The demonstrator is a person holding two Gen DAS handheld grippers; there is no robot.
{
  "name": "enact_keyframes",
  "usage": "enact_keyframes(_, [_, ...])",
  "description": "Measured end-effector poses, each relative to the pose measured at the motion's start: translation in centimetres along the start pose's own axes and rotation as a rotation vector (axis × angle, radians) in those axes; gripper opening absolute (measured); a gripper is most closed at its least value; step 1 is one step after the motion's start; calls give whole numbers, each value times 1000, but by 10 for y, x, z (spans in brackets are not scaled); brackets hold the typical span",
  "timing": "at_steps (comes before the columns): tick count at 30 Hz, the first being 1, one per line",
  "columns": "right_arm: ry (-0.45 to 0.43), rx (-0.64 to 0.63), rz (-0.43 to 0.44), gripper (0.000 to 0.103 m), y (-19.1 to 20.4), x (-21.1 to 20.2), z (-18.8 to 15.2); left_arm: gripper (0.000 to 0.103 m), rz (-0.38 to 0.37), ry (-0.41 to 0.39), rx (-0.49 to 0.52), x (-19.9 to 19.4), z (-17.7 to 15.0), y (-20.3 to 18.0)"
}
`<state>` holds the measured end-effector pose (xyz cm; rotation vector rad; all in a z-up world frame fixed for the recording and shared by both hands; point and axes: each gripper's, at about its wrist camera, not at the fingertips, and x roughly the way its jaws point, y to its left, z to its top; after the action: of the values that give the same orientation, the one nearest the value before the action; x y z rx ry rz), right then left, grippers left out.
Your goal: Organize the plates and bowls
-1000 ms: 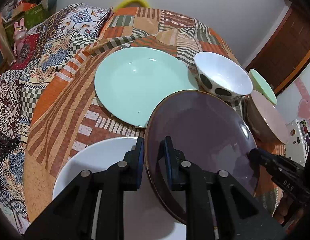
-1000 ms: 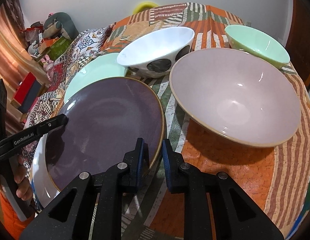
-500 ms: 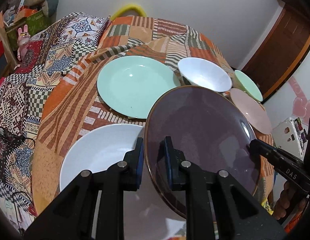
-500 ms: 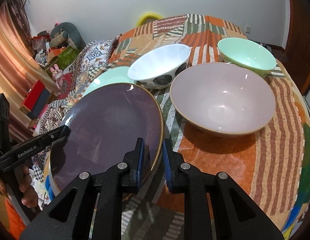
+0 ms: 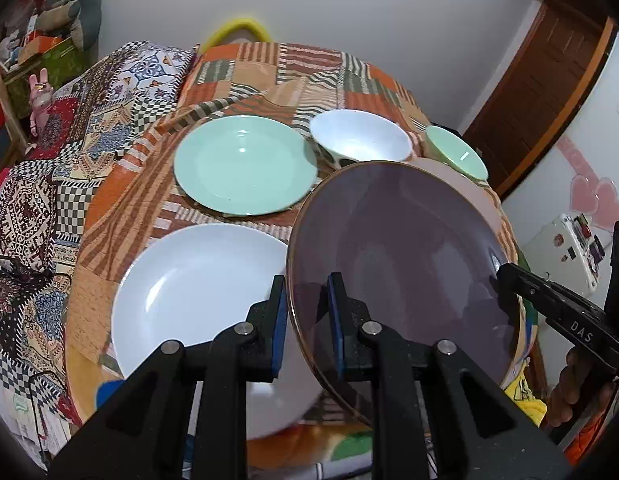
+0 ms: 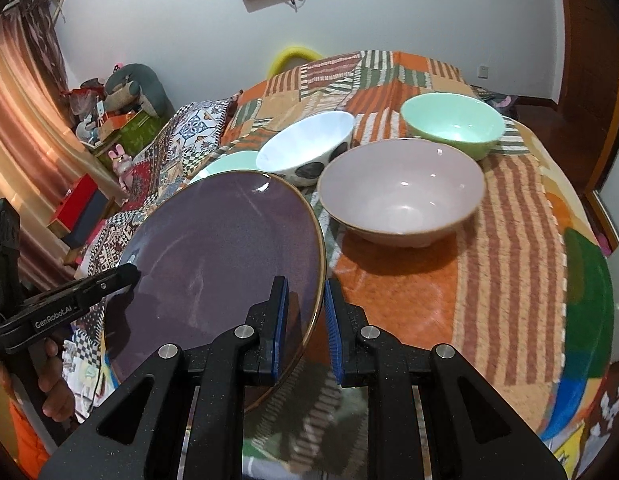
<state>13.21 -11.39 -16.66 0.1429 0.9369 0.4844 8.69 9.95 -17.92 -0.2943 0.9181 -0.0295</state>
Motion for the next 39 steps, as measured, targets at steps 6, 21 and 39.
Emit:
enact_keyframes(6, [-1,21,-21,17,-13,-11,-12,19,-18,28,26,3,-9,-17])
enact_keyframes(21, [44,73,-71,17,-40,-15,-37,19,-29,125,79,36,-24,-38])
enact_keyframes(39, [101,116,-107,17,-61,3,-46,23,-38,233,105,84,-26,-47])
